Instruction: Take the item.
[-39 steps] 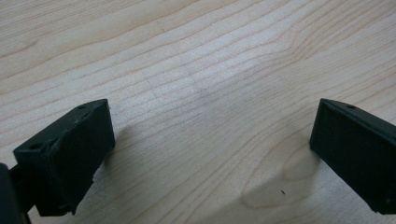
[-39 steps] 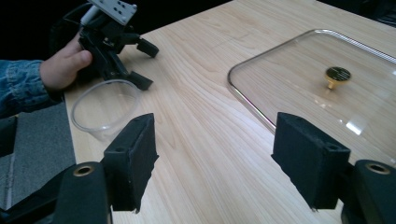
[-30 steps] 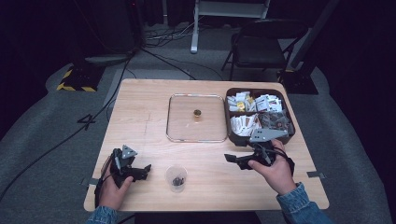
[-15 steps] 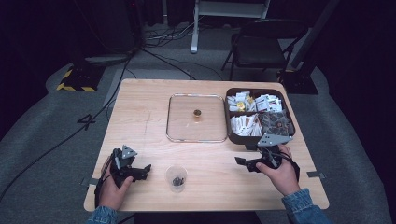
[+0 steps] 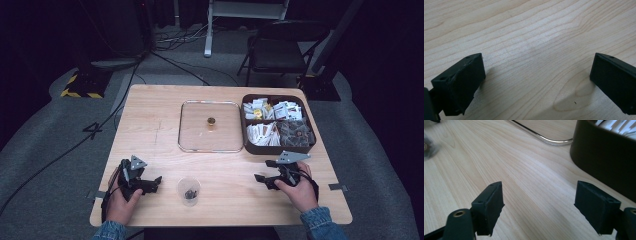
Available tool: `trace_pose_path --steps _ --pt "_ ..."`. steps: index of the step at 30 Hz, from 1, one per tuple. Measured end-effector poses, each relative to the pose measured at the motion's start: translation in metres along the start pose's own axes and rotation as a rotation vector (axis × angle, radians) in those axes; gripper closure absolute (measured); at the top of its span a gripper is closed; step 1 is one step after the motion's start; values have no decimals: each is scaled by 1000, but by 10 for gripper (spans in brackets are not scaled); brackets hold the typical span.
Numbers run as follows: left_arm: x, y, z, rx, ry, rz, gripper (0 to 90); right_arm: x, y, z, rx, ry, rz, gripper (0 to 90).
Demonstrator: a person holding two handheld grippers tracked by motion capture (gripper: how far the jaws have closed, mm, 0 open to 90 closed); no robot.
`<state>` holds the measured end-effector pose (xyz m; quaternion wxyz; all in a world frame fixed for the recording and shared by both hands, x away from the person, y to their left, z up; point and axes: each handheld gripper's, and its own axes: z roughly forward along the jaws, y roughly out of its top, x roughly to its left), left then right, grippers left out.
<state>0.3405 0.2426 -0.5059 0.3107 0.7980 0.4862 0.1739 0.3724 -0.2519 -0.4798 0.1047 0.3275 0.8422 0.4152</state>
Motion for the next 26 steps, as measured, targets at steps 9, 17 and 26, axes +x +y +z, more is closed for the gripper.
trace_pose_path --steps 9,17,26 --pt "0 0 0 1 0 0 2 0 -14 12 2 6 19 170" --pt "0 1 0 2 0 2 2 4 -18 17 30 -9 -12 158" --pt "0 1 0 2 2 0 2 9 -16 22 63 -60 -85 112"
